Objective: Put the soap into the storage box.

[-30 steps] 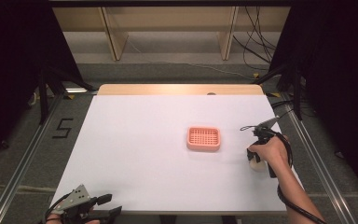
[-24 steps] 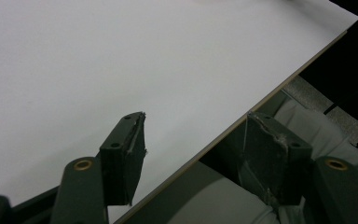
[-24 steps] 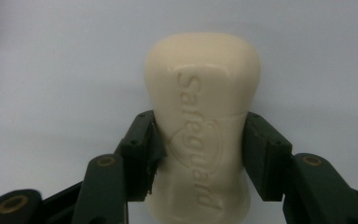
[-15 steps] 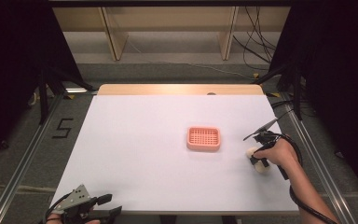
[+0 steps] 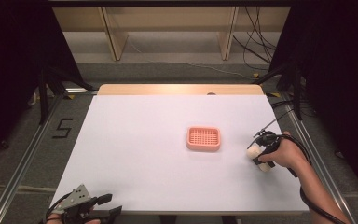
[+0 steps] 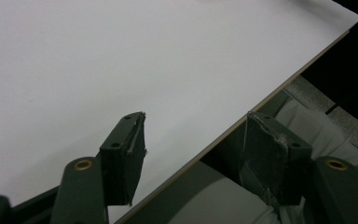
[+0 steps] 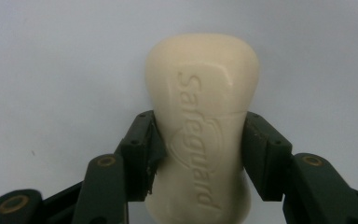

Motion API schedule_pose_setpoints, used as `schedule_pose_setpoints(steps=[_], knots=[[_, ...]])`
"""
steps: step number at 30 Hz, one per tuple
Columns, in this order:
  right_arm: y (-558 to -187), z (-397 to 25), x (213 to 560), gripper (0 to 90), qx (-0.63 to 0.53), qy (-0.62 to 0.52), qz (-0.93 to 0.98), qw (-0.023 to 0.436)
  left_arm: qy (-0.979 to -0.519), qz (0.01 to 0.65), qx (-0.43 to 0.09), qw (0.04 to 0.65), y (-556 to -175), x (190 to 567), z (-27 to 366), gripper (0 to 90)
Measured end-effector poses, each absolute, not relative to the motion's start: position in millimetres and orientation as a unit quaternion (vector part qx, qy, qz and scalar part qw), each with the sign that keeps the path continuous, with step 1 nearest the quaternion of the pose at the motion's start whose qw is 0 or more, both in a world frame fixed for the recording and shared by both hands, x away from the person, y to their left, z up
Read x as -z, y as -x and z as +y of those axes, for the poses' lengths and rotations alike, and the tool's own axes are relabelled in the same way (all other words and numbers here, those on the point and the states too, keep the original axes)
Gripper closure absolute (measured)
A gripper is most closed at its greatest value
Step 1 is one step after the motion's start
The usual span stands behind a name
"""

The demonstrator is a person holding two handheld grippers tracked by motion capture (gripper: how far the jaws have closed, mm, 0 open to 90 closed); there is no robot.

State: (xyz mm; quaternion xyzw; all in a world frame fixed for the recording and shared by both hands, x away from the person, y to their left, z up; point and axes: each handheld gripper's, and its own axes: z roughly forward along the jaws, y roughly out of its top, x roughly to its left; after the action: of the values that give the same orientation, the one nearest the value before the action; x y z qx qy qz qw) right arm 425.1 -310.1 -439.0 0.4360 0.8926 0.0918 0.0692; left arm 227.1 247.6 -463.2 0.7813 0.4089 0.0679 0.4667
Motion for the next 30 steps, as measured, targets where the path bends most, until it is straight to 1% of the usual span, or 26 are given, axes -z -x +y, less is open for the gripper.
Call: schedule_pose_setpoints(steps=[1, 2, 4, 7, 8, 9, 11, 13, 14, 26, 27, 28, 30], knots=[[-423, -308, 437, 50.4, -0.110, -0.379, 0.916, 0.064, -0.780, 0.410, -0.068, 0.468, -227, 463, 247, 38.2], [-423, -308, 437, 50.4, -0.110, -0.379, 0.916, 0.064, -0.782, 0.409, -0.069, 0.466, -227, 463, 248, 38.2], [-422, -306, 436, 50.4, -0.125, -0.342, 0.930, 0.051, -0.777, 0.417, -0.065, 0.467, -227, 463, 247, 38.2], [-421, -305, 434, 50.5, -0.107, -0.305, 0.944, 0.061, -0.780, 0.410, -0.069, 0.468, -227, 463, 247, 38.2], [-421, -305, 434, 50.5, -0.107, -0.305, 0.944, 0.061, -0.780, 0.410, -0.069, 0.468, -227, 463, 247, 38.2], [-421, -305, 433, 50.5, -0.105, -0.280, 0.953, 0.055, -0.780, 0.411, -0.070, 0.467, -227, 463, 247, 38.2], [-421, -305, 433, 50.4, -0.104, -0.277, 0.954, 0.055, -0.777, 0.417, -0.065, 0.467, -227, 463, 247, 38.2], [-418, -302, 432, 50.5, -0.108, -0.268, 0.956, 0.048, -0.780, 0.412, -0.071, 0.466, -227, 463, 247, 38.2], [-418, -302, 431, 50.5, -0.109, -0.266, 0.957, 0.049, -0.776, 0.419, -0.068, 0.466, -226, 463, 247, 38.2], [-421, -294, 421, 50.5, -0.109, -0.240, 0.963, 0.050, -0.781, 0.413, -0.067, 0.464, -227, 464, 248, 38.2], [-422, -293, 420, 50.5, -0.109, -0.234, 0.965, 0.050, -0.776, 0.423, -0.068, 0.464, -225, 464, 247, 38.2], [-422, -292, 419, 50.5, -0.108, -0.240, 0.963, 0.050, -0.781, 0.411, -0.065, 0.466, -226, 464, 248, 38.2], [-424, -290, 416, 50.5, -0.103, -0.238, 0.965, 0.049, -0.779, 0.410, -0.068, 0.470, -226, 465, 248, 38.2]])
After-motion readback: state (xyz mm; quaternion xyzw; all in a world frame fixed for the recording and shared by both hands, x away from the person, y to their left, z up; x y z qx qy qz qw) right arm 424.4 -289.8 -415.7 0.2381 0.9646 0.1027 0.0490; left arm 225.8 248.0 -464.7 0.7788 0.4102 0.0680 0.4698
